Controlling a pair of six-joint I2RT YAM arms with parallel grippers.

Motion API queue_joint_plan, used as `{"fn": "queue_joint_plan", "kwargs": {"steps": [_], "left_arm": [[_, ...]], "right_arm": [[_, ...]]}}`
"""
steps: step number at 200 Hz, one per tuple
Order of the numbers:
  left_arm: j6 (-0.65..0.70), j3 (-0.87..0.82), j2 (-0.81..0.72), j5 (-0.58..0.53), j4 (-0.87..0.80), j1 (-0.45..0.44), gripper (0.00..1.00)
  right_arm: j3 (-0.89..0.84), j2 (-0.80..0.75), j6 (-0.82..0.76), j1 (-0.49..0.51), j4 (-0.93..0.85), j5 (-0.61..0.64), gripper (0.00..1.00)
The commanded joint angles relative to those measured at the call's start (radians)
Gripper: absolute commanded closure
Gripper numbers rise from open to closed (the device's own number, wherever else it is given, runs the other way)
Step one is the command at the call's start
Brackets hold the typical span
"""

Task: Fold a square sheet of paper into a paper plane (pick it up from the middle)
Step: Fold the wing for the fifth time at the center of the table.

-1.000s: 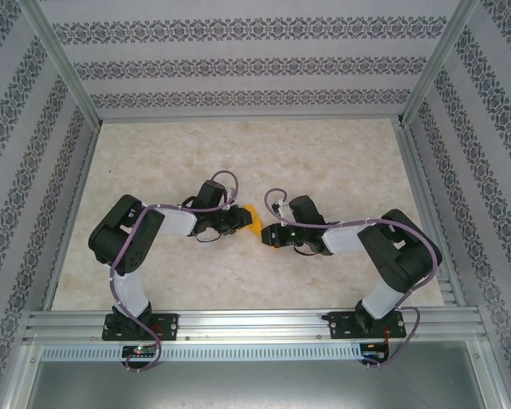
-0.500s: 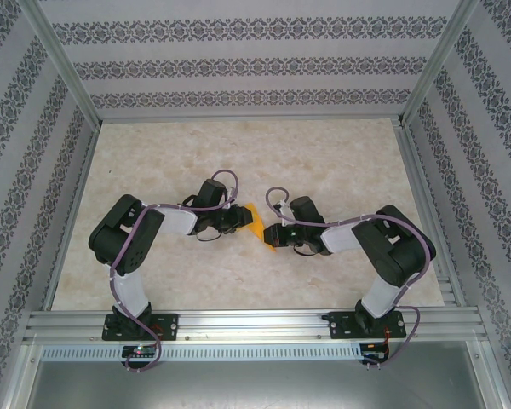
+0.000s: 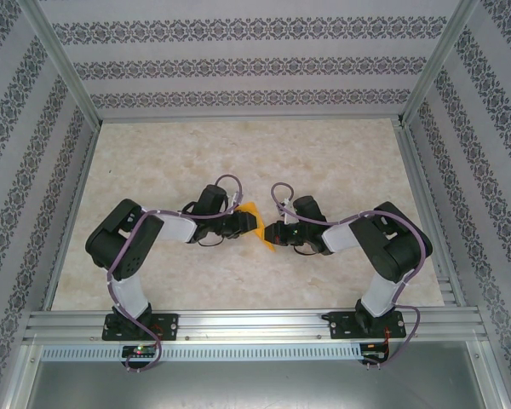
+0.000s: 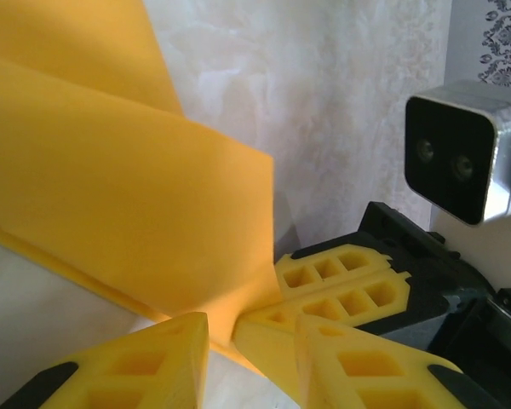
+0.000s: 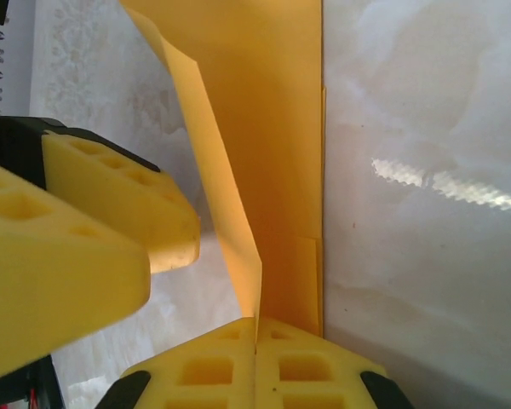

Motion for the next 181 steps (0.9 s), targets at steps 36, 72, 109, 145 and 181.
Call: {"fn": "queue_joint_plan", "kwargs": {"steps": [36, 72, 109, 145, 181], "left_arm": [[0.023, 0.020, 0.028, 0.001, 0.064, -0.022, 0.68], [0.020, 0.027, 0.047, -0.031, 0.020, -0.023, 0.70], [0.000, 0.038, 0.061, -0.056, -0.010, -0.023, 0.68], [-0.005, 0.051, 0.076, -0.077, -0.054, -0.024, 0.69], [0.006, 0.059, 0.079, -0.089, -0.102, -0.023, 0.70]], "right_arm": [[-0.012, 0.057, -0.006, 0.021, -0.039, 0.032, 0.96], [-0.010, 0.052, -0.012, 0.022, -0.051, 0.030, 0.95], [0.009, 0.026, -0.011, 0.031, -0.079, 0.003, 0.91], [0.029, 0.002, -0.020, 0.037, -0.131, 0.006, 0.89], [0.029, -0.071, -0.011, 0.035, -0.193, 0.019, 0.85]]}}
